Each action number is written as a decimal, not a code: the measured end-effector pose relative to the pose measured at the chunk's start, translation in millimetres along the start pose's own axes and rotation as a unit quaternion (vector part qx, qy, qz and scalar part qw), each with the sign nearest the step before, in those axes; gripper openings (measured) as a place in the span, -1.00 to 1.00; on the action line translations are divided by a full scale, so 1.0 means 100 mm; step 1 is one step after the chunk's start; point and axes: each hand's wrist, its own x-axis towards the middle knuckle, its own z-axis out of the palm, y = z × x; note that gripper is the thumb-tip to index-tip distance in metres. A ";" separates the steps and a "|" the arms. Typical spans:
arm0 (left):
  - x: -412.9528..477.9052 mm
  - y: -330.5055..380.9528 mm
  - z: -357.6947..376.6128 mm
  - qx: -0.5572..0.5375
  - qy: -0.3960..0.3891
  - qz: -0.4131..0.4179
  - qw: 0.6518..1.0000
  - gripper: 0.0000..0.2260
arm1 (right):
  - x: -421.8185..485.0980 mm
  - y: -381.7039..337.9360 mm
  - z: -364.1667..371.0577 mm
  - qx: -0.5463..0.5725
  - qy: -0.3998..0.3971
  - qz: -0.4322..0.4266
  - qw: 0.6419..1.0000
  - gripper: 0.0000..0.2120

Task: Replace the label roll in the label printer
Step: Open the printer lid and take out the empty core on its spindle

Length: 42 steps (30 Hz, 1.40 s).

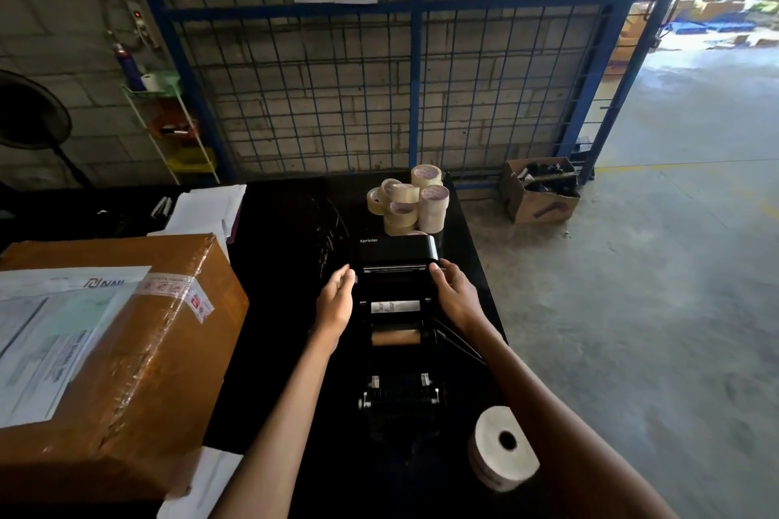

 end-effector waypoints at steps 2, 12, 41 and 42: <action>-0.01 -0.08 -0.02 0.002 0.004 0.005 1.000 -0.64 | -0.04 0.09 0.00 0.021 0.002 -0.007 1.000 -0.50; -0.14 -0.81 0.05 0.334 -0.045 0.065 0.939 -0.67 | -0.18 0.86 0.17 -0.242 -0.047 -0.041 0.968 -0.61; -0.32 -0.80 0.00 0.087 -0.025 0.007 0.996 -0.95 | -0.08 0.88 -0.01 -0.071 -0.192 0.001 0.979 -0.90; -0.42 -0.78 -0.05 0.049 -0.043 -0.015 0.998 -0.95 | -0.15 0.88 -0.07 -0.046 -0.211 0.018 0.976 -0.90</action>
